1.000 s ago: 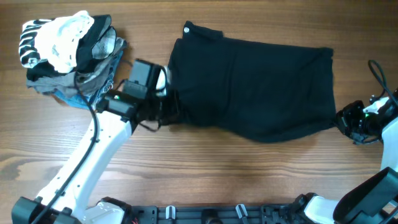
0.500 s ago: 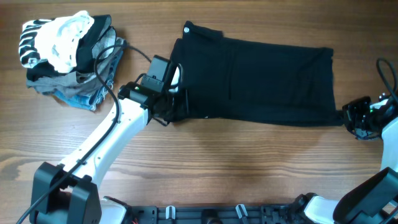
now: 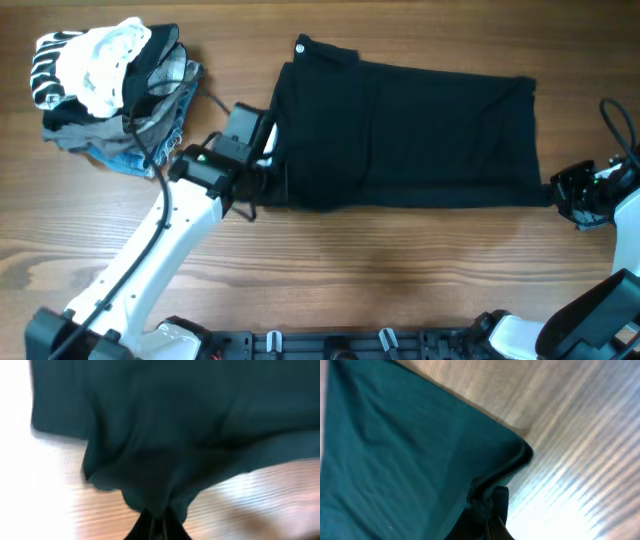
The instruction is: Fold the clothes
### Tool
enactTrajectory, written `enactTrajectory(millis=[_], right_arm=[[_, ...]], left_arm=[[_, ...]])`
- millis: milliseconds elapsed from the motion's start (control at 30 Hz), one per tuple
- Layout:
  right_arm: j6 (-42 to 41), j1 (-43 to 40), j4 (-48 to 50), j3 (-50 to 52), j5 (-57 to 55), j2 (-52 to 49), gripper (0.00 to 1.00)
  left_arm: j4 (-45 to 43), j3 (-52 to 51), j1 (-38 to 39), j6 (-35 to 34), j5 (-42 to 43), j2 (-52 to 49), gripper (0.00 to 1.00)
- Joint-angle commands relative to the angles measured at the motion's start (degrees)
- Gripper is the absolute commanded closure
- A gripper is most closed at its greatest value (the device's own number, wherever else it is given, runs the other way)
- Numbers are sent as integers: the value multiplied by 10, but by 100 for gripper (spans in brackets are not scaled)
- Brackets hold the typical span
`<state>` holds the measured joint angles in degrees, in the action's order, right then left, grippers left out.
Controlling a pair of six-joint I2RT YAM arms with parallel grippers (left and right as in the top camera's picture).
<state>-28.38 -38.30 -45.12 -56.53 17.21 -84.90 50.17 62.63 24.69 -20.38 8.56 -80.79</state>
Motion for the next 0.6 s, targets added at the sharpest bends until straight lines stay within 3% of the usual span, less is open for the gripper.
enactTrajectory(millis=[0, 133, 267, 300, 333, 367, 433, 533, 567], right_arm=[[1, 0, 16, -8, 25, 0, 95], [-49, 15, 72, 7, 15, -1, 94], [-78, 16, 108, 8, -20, -4, 87], [-78, 17, 112, 8, -20, -7, 79], [-77, 21, 116, 8, -22, -13, 55], [-75, 21, 118, 8, -24, -21, 28], [-31, 21, 113, 8, -17, -23, 23], [2, 21, 74, 8, 22, -23, 25], [33, 21, 64, 8, 85, -23, 29]], left_arm=[[-72, -1, 3, 7, -38, -49, 96], [-164, -1, 2, 7, -52, -106, 96], [-196, -1, 2, 7, -90, -127, 94], [-202, -1, 2, 7, -89, -130, 88], [-210, -1, 2, 7, -89, -136, 73], [-213, -1, 2, 7, -89, -141, 39], [-201, -1, 2, 7, -89, -146, 23], [-172, -1, 2, 7, -81, -144, 28], [-167, 0, 2, 31, -32, -141, 29]])
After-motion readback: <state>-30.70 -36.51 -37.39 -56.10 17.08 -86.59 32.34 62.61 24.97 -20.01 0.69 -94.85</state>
